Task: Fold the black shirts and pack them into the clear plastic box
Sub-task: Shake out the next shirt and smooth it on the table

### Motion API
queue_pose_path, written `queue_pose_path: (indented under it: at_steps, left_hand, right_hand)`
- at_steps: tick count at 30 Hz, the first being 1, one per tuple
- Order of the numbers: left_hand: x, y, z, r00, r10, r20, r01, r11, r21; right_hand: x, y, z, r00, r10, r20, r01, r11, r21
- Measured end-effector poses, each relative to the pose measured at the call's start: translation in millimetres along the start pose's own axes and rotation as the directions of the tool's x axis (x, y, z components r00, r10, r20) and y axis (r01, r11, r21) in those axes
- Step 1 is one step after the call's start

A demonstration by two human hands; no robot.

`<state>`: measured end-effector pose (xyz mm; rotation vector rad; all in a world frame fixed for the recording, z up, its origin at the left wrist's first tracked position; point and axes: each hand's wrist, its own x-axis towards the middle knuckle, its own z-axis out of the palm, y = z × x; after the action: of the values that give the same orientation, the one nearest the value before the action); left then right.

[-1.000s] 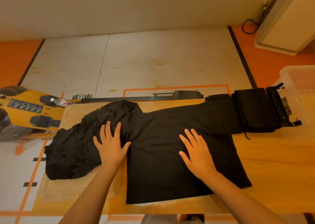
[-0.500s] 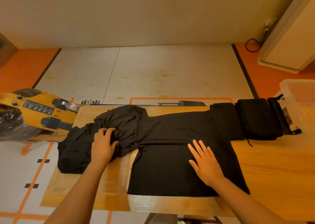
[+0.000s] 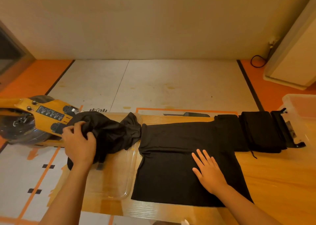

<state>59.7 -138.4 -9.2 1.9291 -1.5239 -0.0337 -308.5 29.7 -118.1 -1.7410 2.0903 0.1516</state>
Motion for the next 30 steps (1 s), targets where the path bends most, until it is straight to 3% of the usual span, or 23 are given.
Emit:
queue_pose_path:
  at_steps: [2, 4, 5, 6, 13, 15, 17, 19, 23, 26, 30]
  left_hand:
    - [-17, -17, 22, 0.967, 0.071, 0.244, -0.104, 0.987, 0.123]
    - [-40, -36, 48, 0.813, 0.053, 0.580, -0.201, 0.960, 0.194]
    - [-50, -43, 58, 0.739, 0.016, 0.673, -0.222, 0.950, 0.221]
    - [-58, -48, 66, 0.717, -0.008, 0.697, -0.217, 0.948, 0.233]
    - [-57, -39, 64, 0.764, 0.010, 0.645, -0.188, 0.960, 0.207]
    - [-65, -32, 60, 0.809, 0.104, 0.578, -0.239, 0.957, 0.163]
    - [-79, -19, 55, 0.815, 0.275, 0.509, -0.378, 0.919, 0.109]
    - [-105, -4, 53, 0.716, 0.436, 0.546, -0.542, 0.839, 0.041]
    - [-180, 14, 54, 0.399, 0.614, 0.681, -0.704, 0.681, -0.201]
    - [-216, 5, 56, 0.378, 0.598, 0.706, -0.678, 0.698, -0.228]
    - [-228, -6, 57, 0.444, 0.514, 0.734, -0.607, 0.775, -0.175]
  right_hand:
    - [0, 0, -1, 1.000, -0.003, 0.004, 0.003, 1.000, 0.004]
    - [0, 1, -2, 1.000, -0.009, 0.008, 0.009, 1.000, -0.002]
    - [0, 1, -3, 1.000, -0.013, 0.013, 0.013, 1.000, -0.003]
    - [0, 2, -4, 1.000, -0.014, 0.021, 0.014, 1.000, 0.001]
    - [1, 4, -3, 1.000, -0.018, 0.023, 0.018, 1.000, 0.003]
    - [0, 3, -3, 1.000, -0.025, -0.018, 0.024, 1.000, -0.019]
    - [-4, 1, -2, 0.996, -0.030, -0.081, 0.028, 0.999, -0.020]
    - [-9, -2, 3, 0.989, -0.057, -0.135, 0.055, 0.998, -0.017]
    - [-26, -6, 25, 0.978, -0.130, -0.161, 0.120, 0.990, -0.068]
    - [-41, -4, 38, 0.973, -0.118, -0.196, 0.109, 0.992, -0.058]
    - [-58, 16, 48, 0.967, 0.102, -0.235, -0.087, 0.993, 0.077]
